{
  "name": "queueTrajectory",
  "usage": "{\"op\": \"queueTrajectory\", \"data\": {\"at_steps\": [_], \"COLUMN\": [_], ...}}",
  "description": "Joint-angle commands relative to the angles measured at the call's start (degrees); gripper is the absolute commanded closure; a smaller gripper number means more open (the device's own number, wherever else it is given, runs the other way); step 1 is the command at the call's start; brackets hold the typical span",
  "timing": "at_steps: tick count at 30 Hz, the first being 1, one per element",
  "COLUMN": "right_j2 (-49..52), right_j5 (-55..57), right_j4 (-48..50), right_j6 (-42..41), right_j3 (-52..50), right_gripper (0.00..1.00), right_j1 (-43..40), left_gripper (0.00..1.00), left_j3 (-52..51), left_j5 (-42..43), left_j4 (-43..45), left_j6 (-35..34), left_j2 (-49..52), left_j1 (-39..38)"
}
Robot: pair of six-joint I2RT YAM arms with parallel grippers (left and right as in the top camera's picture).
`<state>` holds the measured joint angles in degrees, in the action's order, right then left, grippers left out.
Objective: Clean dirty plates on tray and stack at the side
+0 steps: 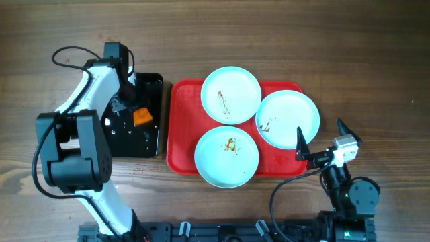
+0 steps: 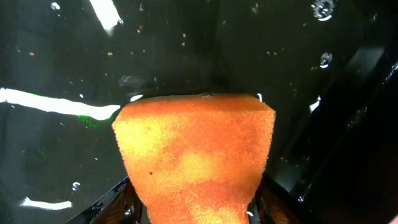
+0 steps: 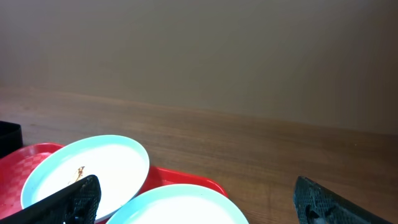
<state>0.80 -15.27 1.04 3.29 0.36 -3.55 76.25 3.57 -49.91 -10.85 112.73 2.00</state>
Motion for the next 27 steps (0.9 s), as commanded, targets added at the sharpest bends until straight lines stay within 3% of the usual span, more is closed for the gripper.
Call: {"op": "queueTrajectory", "data": {"at_steps": [1,3,5,14,16,18,27], "right_j2": [-0.2,-0.2,-0.2,-0.2,-0.2,-0.2,-0.2], "right_j5": [-0.7,-0.7,-0.7,-0.7,-0.7,-0.7,-0.7], "right_j4": [0.2,0.2,0.2,0.2,0.2,0.2,0.2], "right_j6": [-0.3,-0.3,-0.3,-0.3,-0.3,-0.3,-0.3], "right_j3": [-0.1,-0.1,-0.1,-0.1,-0.1,-0.1,-0.1], "right_gripper": [0.0,0.0,0.01,0.0,0.0,0.0,0.0], "right_j1": [0.2,0.2,0.2,0.2,0.2,0.2,0.2], "left_gripper": [0.6,0.68,0.96,0.96,0.96,0.96,0.96], "left_j3": [0.5,0.5,0.5,0.5,0.5,0.5,0.5], "left_j5": [1.0,0.9,0.9,2.2,5.7,6.5,0.8], "left_j4": [0.3,0.2,0.2,-1.8,-1.7,-1.6,-3.1], "left_j6": [-0.3,-0.3,-0.7,-2.8,1.9,2.3,-3.4], "left_j2": [0.8,0.8,0.8,0.8,0.8,0.8,-0.6], "left_j1": [0.1,0.1,0.1,0.1,0.1,0.1,0.2]}}
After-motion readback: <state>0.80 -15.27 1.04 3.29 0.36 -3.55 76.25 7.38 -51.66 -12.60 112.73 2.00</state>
